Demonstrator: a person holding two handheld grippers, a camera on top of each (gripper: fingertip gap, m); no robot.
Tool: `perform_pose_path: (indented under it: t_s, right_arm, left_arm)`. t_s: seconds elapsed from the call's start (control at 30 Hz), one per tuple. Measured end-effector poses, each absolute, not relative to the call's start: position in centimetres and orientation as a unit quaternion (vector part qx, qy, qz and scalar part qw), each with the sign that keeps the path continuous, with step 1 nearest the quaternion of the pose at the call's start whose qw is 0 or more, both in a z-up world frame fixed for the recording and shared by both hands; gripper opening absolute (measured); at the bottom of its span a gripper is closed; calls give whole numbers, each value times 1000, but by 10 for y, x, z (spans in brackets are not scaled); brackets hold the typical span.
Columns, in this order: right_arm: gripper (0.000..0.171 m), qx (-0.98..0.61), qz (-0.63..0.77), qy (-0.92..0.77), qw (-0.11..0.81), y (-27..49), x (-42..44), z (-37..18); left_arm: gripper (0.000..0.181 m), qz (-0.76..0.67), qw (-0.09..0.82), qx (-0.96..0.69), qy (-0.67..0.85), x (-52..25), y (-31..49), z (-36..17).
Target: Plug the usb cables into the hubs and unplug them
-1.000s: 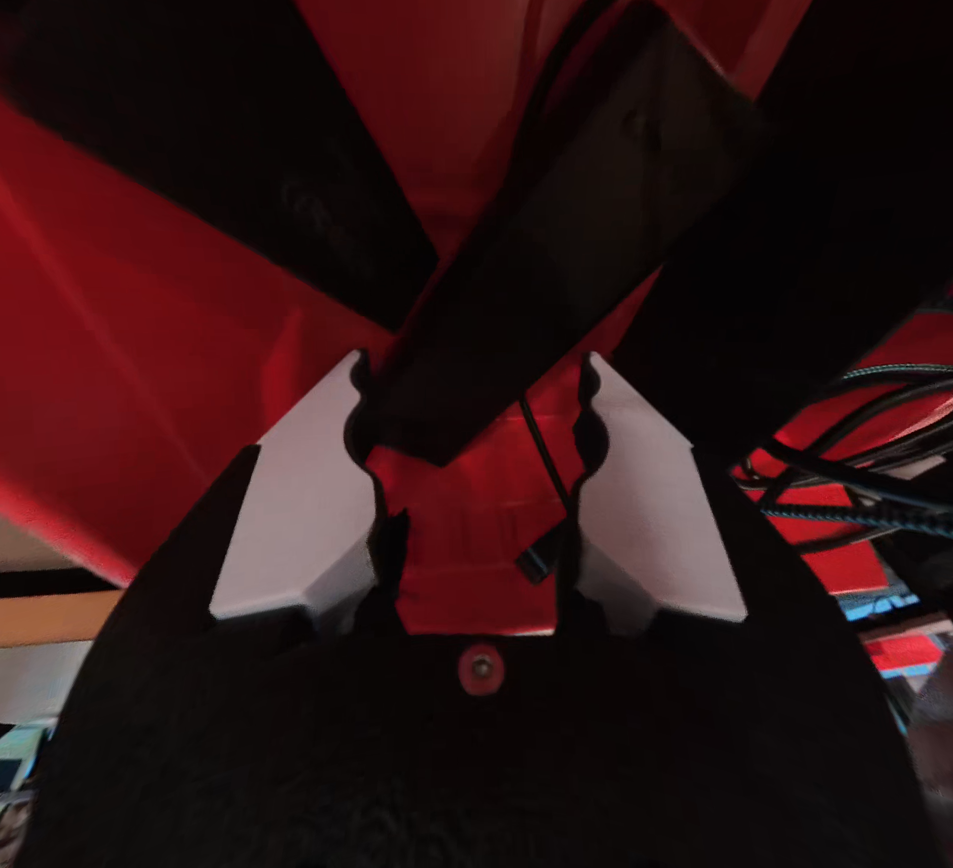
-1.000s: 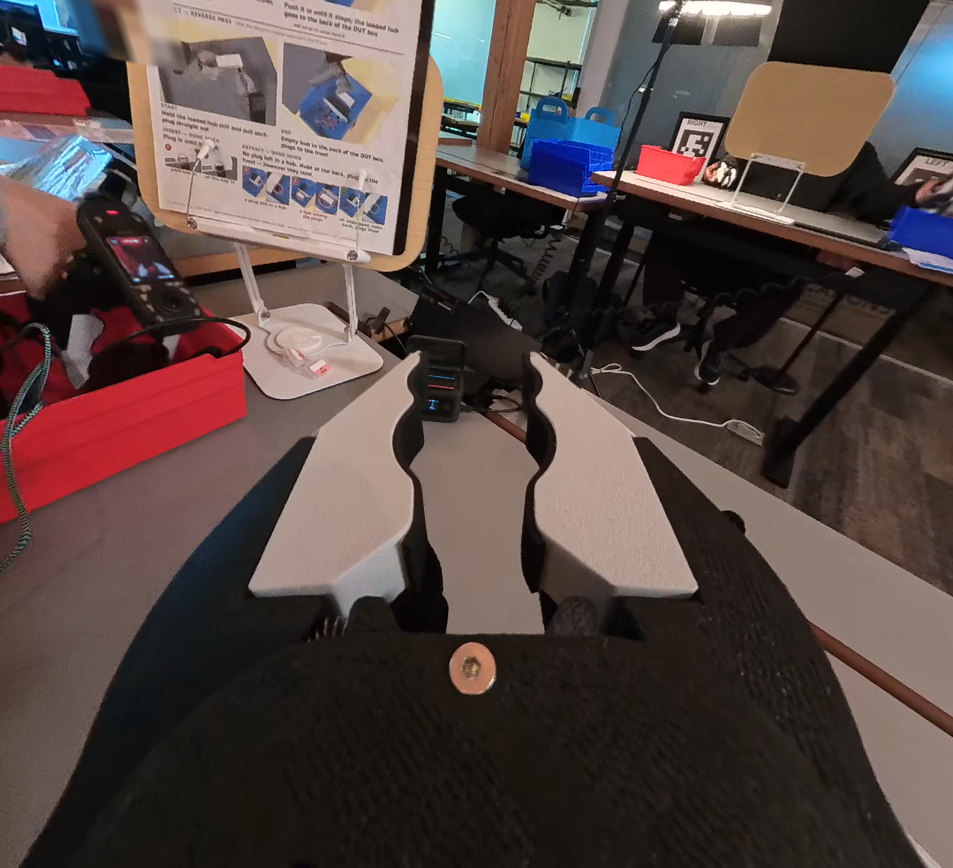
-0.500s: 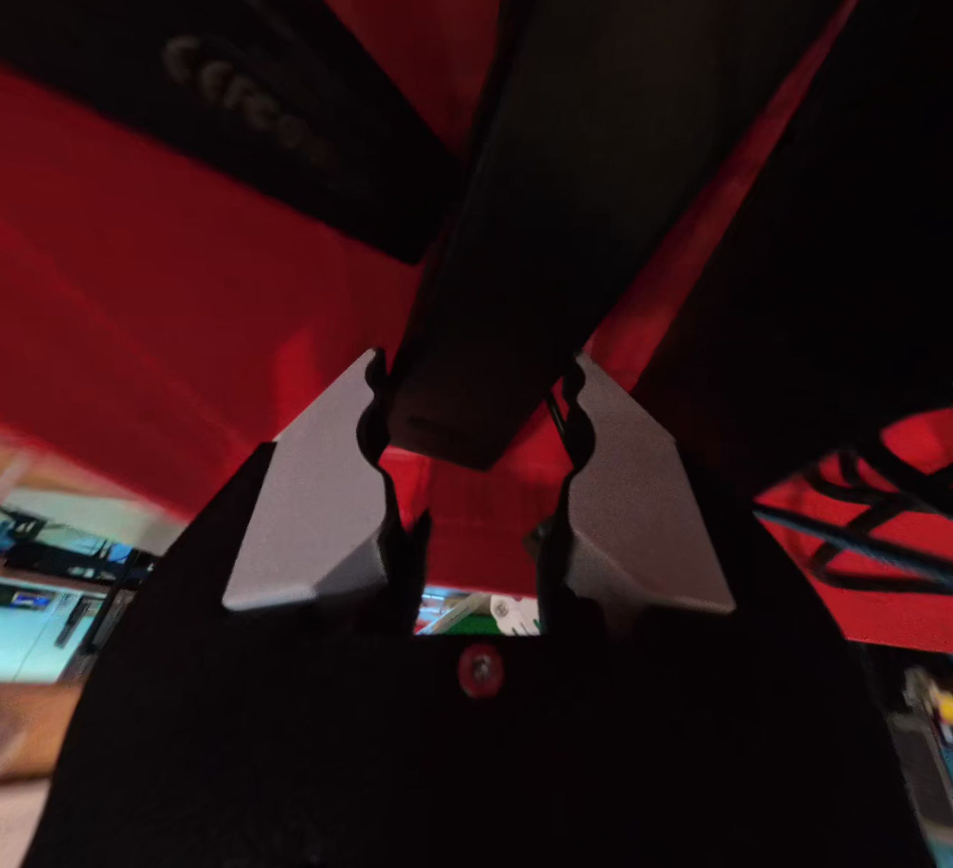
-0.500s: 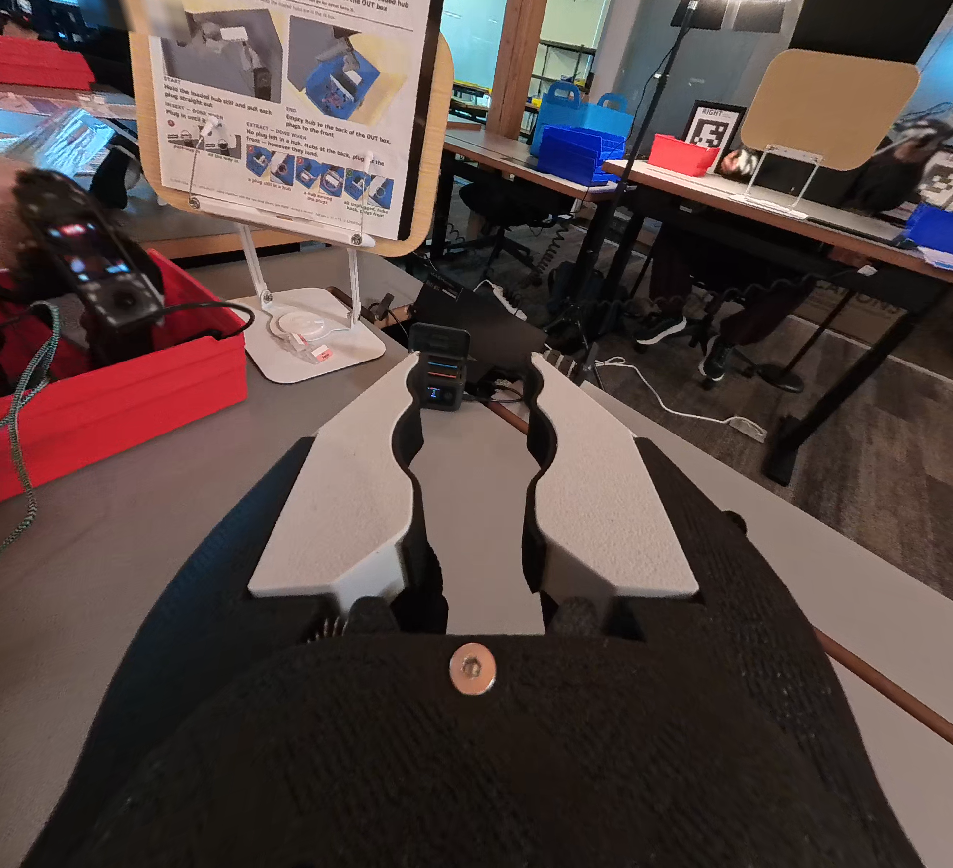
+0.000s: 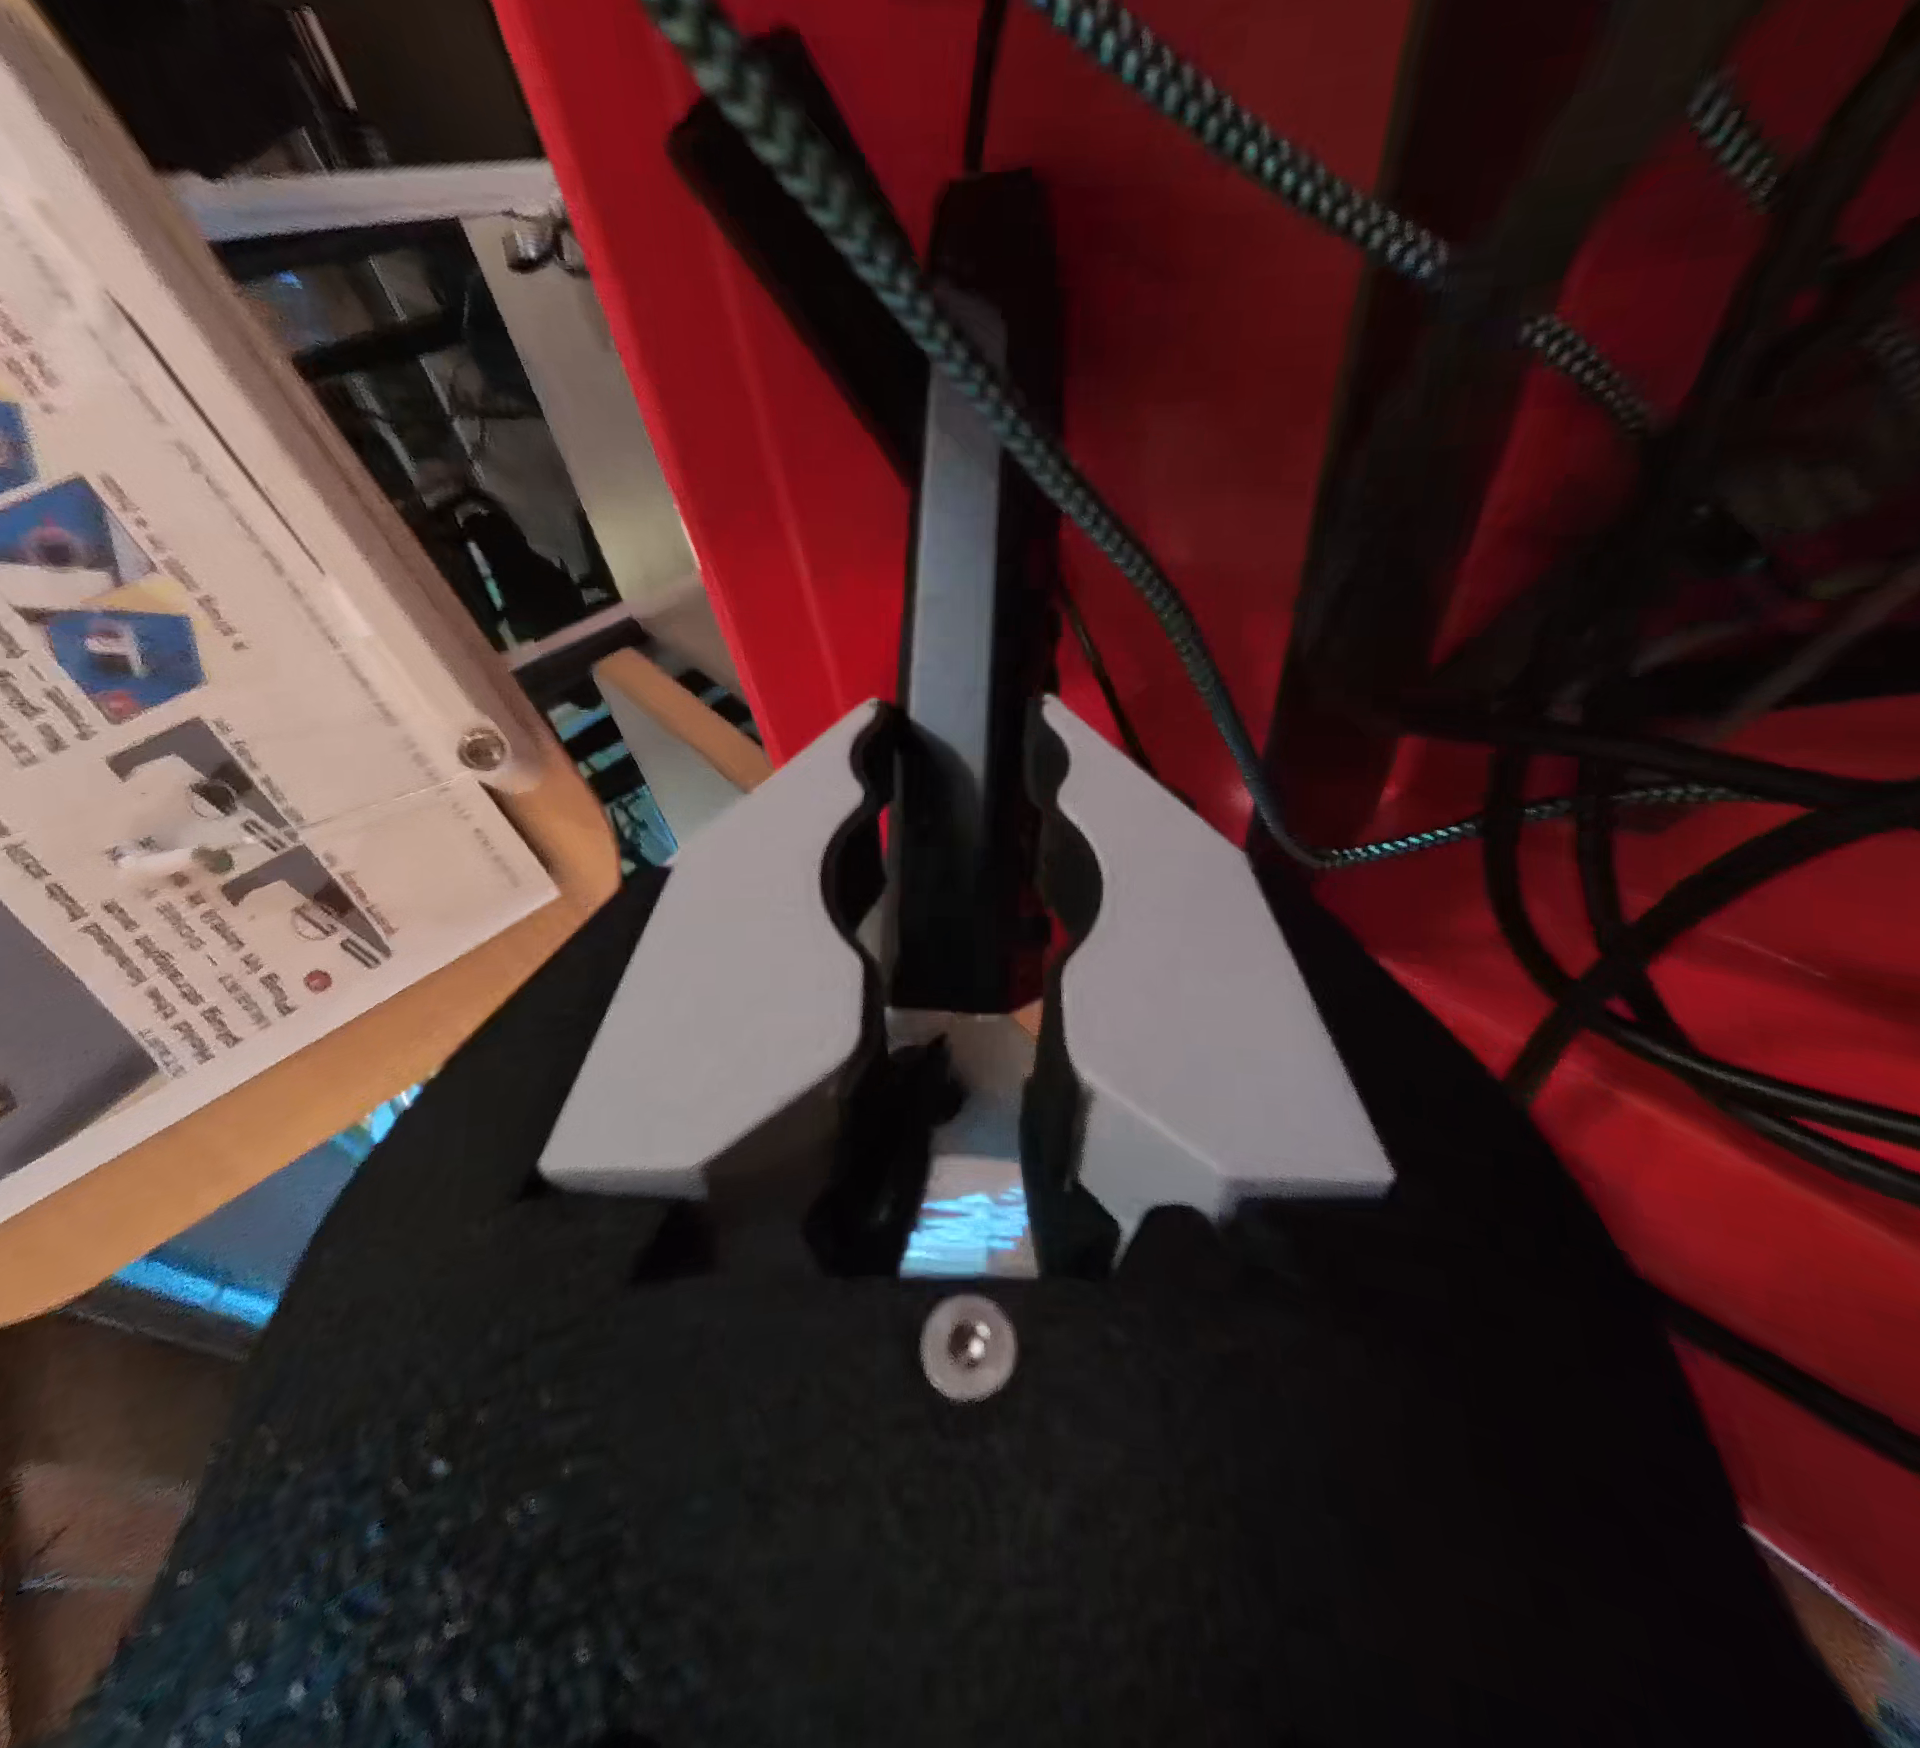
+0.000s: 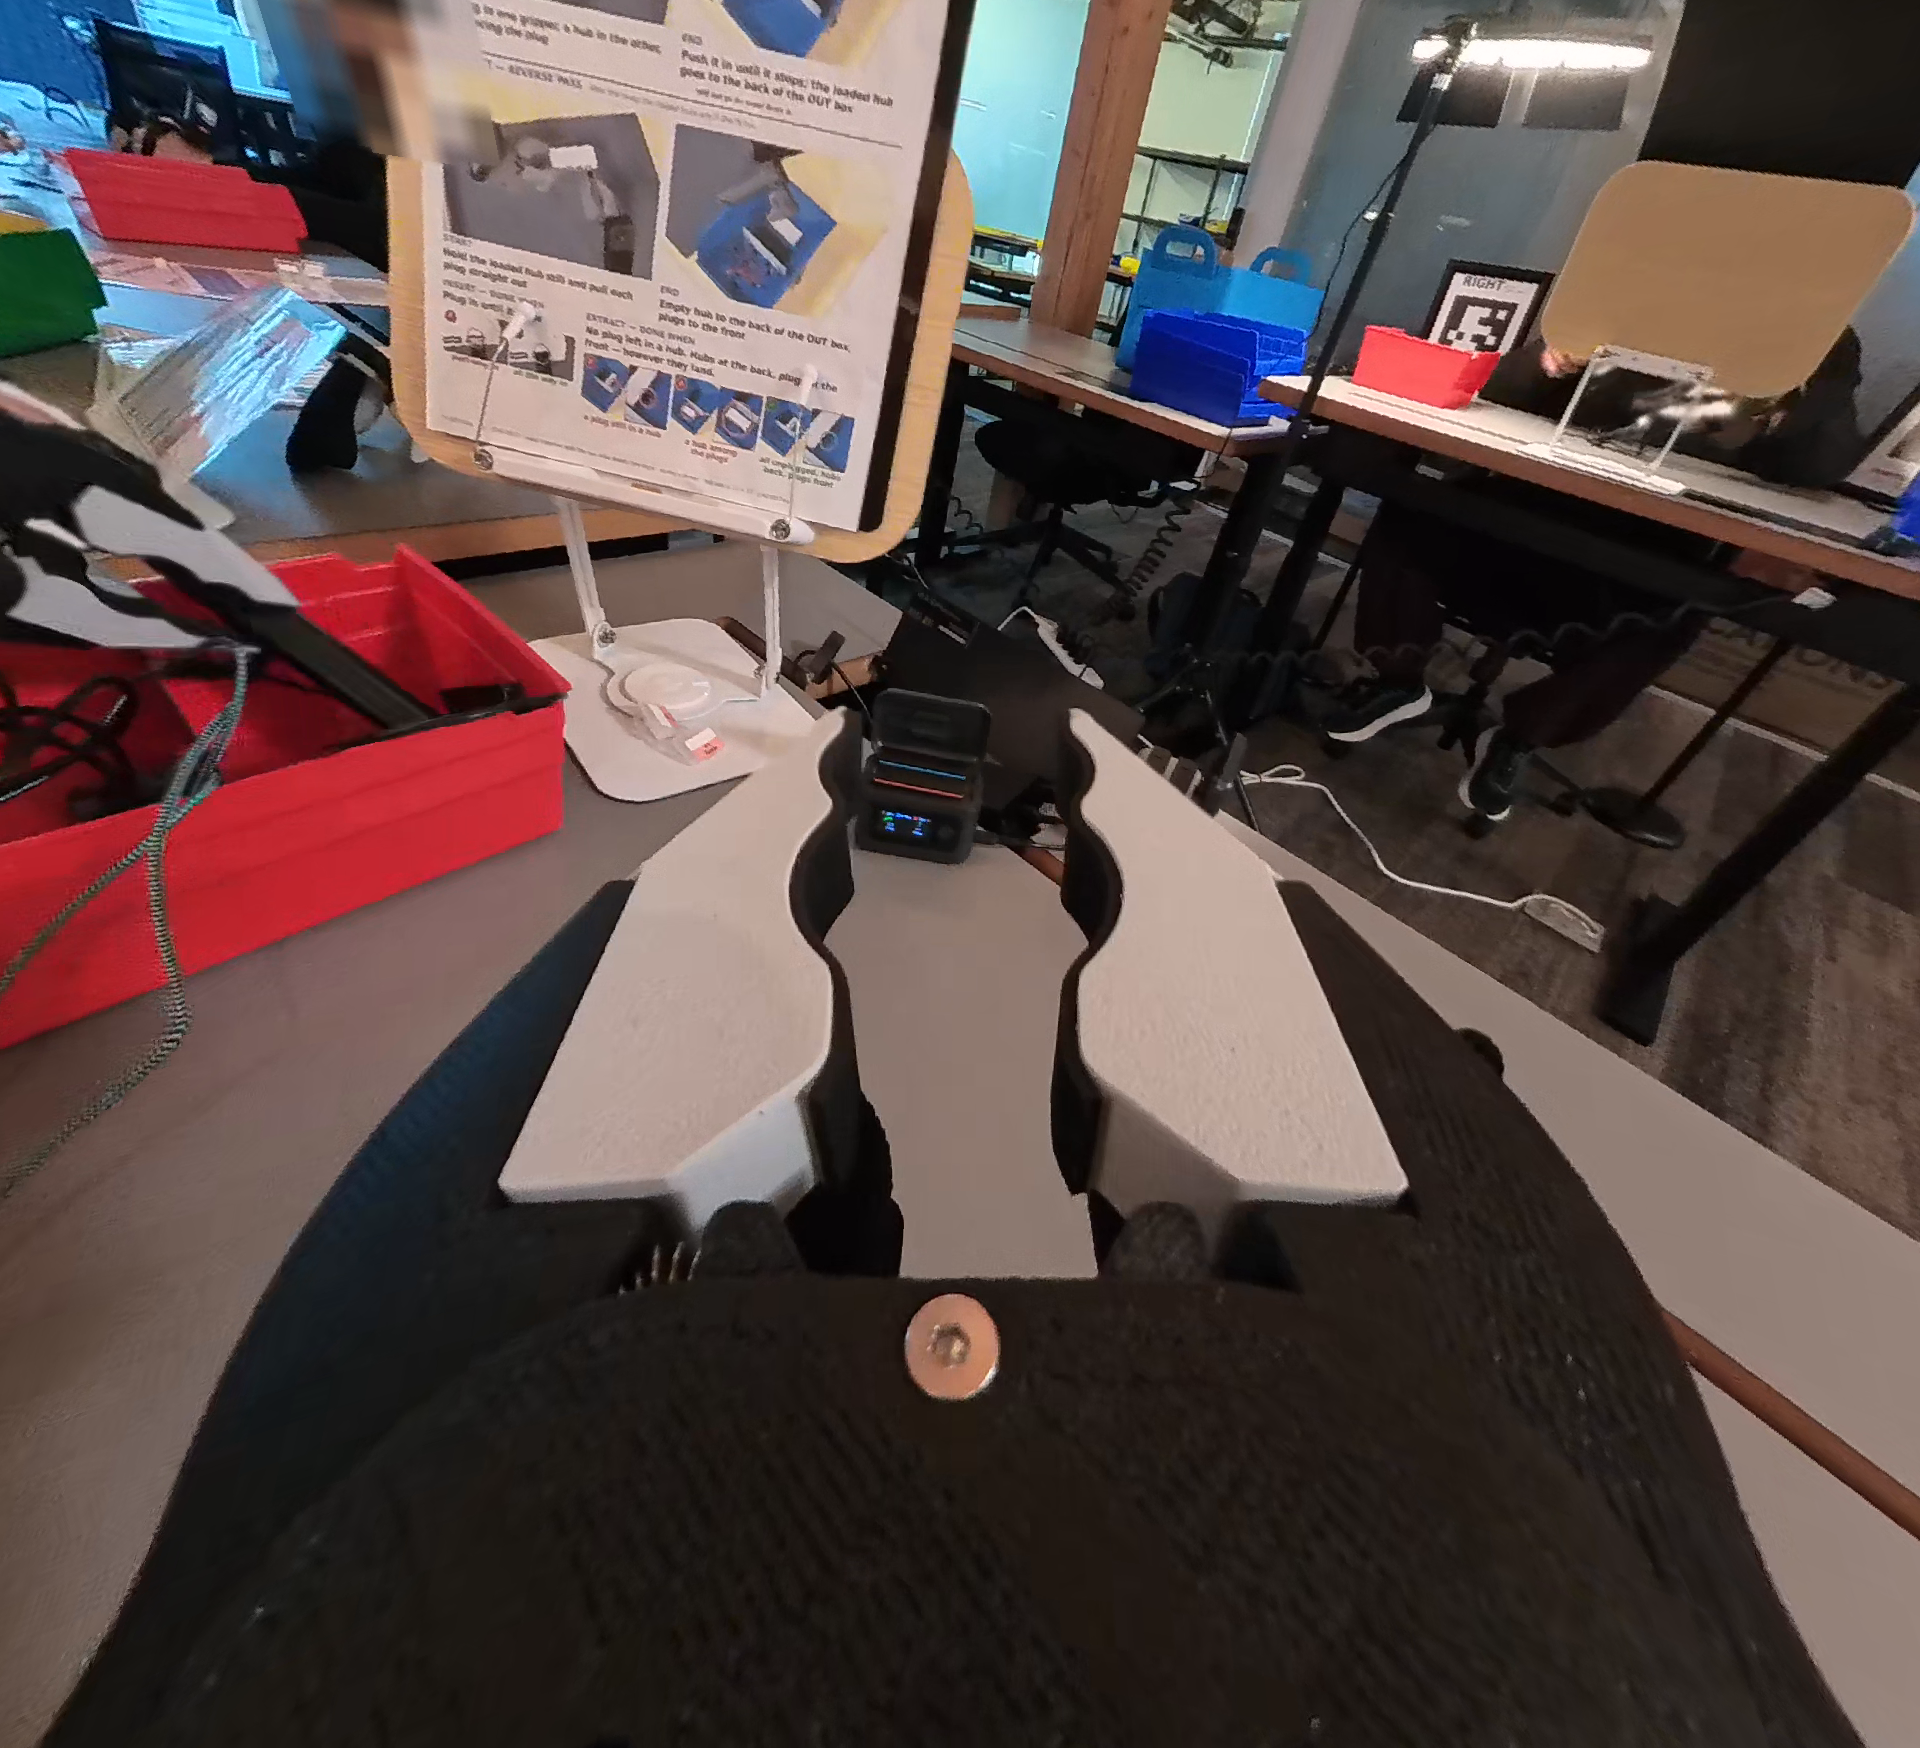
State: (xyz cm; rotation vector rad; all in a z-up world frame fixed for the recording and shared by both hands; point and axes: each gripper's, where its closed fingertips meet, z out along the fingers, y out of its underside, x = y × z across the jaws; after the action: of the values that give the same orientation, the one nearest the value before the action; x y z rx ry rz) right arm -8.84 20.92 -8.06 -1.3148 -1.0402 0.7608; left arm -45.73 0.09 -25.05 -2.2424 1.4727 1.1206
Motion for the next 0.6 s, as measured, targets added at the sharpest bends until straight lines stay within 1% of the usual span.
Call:
perform_pose_path:
  t_s: [0.13,0.23,0.3,0.47,0.6]
  right_arm:
    - [35,-560,335,-453,607,204,-89,-77]
    - [35,-557,334,-457,608,201,-88,-76]
    - [35,-556,333,-459,608,200,-87,-75]
    - [35,-554,332,-460,609,201,-83,-75]
    - [35,-551,341,-455,611,201,-80,-72]
  left_arm:
    - [23,379,130,-786,471,-467,-4,-255]
    - [23,354,162,-812,434,-464,-6,-252]
    - [23,321,206,-834,398,-457,-7,-245]
    - [22,287,330,-853,285,-450,-13,-200]
    - [22,308,406,-820,263,-433,-20,-156]
